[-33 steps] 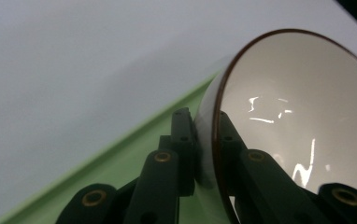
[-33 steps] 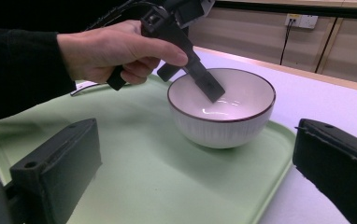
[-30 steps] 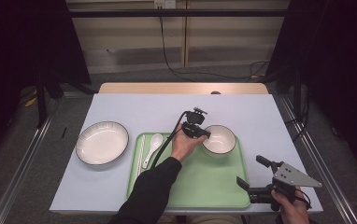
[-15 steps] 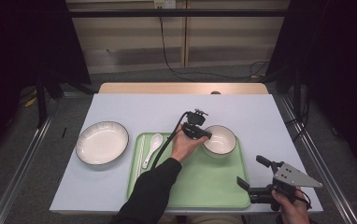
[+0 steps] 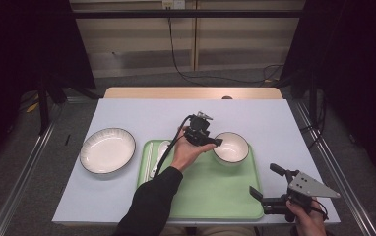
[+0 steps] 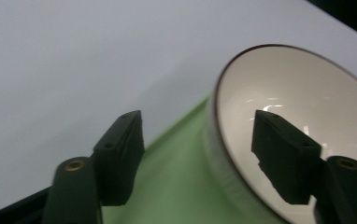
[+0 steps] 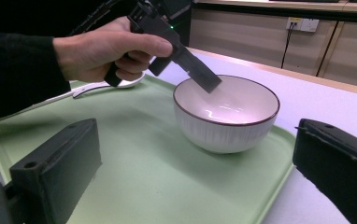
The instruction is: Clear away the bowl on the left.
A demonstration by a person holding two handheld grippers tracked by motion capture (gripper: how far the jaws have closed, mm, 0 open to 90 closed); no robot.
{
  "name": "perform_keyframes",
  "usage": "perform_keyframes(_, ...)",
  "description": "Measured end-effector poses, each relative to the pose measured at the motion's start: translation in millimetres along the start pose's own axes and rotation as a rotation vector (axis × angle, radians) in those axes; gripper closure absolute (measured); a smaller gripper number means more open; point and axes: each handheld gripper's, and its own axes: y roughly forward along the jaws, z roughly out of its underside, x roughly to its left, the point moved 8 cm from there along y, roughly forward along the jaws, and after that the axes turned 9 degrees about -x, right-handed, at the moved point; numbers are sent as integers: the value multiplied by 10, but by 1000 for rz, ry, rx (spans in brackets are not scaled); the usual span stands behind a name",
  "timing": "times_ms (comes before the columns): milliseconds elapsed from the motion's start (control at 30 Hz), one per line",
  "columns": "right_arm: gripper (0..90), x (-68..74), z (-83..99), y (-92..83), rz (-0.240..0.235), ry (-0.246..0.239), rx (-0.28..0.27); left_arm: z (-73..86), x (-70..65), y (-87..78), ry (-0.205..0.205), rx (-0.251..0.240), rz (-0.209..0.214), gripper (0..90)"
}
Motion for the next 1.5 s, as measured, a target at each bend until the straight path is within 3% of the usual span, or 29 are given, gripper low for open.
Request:
perform_keyframes(67,5,-1,-2,2,-1,-2,-2,8,50,-55,-18,-16,-6,246)
perform_keyframes(133,5,0,-4,2,5,0,-3,21,86,-113,-9,-28,-15,179)
perform_keyframes(233,5,-3,-1,3,3,-3,-2,35,126,-204,-28,-45,-2,113)
perform_keyframes(267,6,-2,1,3,4,0,0,46,143,-236,-20,-38,-18,89)
perform_keyframes(433,5,-2,-4,1,8,-2,-1,42,199,-402,-18,-78,-19,46)
perform_keyframes(567,5,-3,-5,2,8,-5,-1,37,205,-538,3,-99,-16,33)
perform_keyframes(633,5,1,-5,2,4,-5,-3,42,235,-622,19,-108,-36,38)
perform_keyframes(867,6,-11,-3,9,12,-9,3,154,379,-879,10,-157,-77,31)
perform_keyframes(1000,5,-21,-7,11,20,1,-3,202,496,-1012,10,-168,-136,30)
perform_keyframes(1167,6,-13,-4,16,17,2,4,238,581,-1216,25,-184,-166,30)
perform_keyframes(1233,5,-14,-5,16,19,3,3,250,617,-1315,17,-194,-209,28)
perform_keyframes(1500,5,-30,0,9,19,-3,5,377,749,-1619,2,-208,-244,33)
